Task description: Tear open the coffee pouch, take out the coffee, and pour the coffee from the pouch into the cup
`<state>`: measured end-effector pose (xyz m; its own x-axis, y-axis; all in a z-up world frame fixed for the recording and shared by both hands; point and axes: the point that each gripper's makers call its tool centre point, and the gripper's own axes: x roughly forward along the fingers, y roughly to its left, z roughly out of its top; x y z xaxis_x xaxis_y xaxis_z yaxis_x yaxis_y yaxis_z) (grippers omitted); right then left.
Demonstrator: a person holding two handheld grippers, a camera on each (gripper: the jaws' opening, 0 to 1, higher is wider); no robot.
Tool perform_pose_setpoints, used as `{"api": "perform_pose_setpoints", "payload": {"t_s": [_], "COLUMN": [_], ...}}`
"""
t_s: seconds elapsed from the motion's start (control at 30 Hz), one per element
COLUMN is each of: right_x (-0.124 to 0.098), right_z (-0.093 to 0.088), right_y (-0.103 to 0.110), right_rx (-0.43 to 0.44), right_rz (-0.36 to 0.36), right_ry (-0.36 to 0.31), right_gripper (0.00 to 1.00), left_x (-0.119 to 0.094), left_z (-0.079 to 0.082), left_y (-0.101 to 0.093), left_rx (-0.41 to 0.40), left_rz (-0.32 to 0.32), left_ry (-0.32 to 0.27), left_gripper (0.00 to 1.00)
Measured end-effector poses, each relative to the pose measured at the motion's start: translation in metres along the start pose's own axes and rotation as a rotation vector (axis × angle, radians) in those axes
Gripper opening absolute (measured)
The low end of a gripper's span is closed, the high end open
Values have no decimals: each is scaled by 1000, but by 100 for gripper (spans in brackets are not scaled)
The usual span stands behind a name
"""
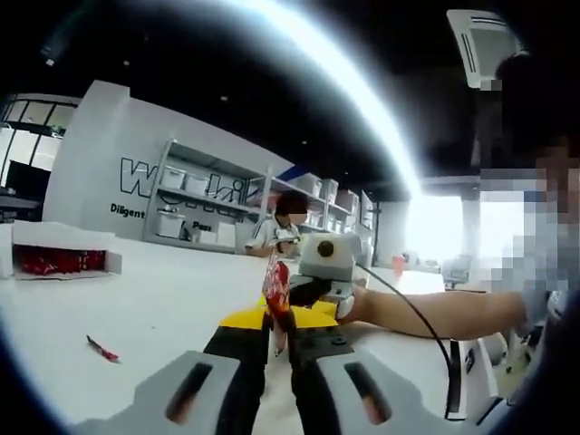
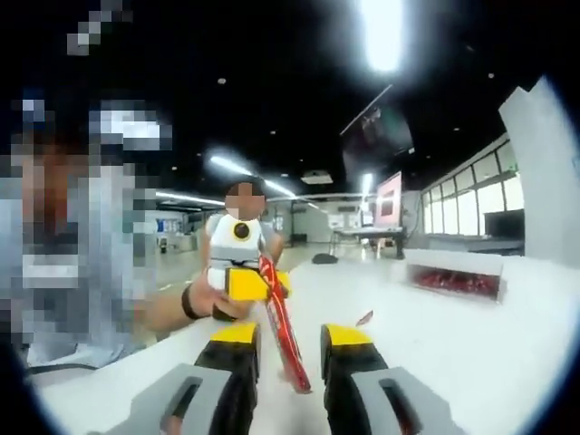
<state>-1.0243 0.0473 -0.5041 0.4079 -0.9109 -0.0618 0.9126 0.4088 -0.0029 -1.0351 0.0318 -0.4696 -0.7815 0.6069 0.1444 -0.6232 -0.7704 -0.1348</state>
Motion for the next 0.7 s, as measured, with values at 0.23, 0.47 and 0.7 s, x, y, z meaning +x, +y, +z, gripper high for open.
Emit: {"api": "perform_pose_setpoints", "payload": {"t_s": [0.23,0.47,0.7], "right_x": [7,2,-6], "right_z": [-6,-5,3], "right_y": [4,5,5], "right_rx": [-9,-11,27], "right_rz": [22,33,38], "right_ry": [38,37,-10], "right_gripper": [23,9,9], "left_x": [-5,-4,-3], "left_z": [19,22,17], "left_y": [-5,-7,-11], "left_rx": [14,-5,-7], "left_rz": [-36,-56,-58], "left_ry": [-105,-117,-94], "left_gripper": [11,11,11]}}
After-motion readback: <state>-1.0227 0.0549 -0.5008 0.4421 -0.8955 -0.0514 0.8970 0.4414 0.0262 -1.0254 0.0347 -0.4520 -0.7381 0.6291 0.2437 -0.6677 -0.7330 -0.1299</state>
